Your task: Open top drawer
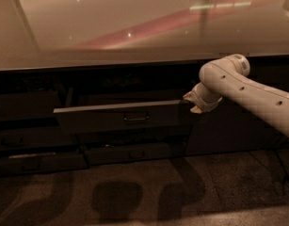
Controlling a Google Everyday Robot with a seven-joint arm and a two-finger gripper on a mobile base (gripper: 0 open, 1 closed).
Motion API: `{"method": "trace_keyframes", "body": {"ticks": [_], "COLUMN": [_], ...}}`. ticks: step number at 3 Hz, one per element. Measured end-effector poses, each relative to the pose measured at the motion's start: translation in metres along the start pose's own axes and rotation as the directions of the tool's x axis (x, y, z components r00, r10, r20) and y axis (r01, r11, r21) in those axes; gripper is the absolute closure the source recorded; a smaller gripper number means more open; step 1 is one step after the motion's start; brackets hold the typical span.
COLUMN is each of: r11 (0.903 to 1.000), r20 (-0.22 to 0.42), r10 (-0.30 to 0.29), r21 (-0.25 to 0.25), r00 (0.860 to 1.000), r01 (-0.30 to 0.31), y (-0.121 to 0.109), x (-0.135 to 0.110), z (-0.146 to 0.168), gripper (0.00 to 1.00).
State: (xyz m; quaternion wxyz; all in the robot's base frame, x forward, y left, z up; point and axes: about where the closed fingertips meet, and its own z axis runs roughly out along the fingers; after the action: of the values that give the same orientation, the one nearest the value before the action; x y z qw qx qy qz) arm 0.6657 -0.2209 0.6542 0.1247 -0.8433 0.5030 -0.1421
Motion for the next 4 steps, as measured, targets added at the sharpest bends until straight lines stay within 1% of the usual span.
{"method": "trace_keyframes", "body": {"ticks": [2, 3, 4], "r11": [1.0, 0.9984, 0.9904], "r20": [0.0, 0.005, -0.028], "r10": [0.0, 0.004, 0.013], "r21": [0.0, 0.057, 0.138], "r00": [1.0, 1.0, 1.0], "r01": [0.0, -0.005, -0.009], "y": [-0.001, -0.016, -0.029], "x": [0.0, -0.004, -0.005], "z": [-0.003, -0.039, -0.103], "gripper": [1.0, 1.0, 1.0]}}
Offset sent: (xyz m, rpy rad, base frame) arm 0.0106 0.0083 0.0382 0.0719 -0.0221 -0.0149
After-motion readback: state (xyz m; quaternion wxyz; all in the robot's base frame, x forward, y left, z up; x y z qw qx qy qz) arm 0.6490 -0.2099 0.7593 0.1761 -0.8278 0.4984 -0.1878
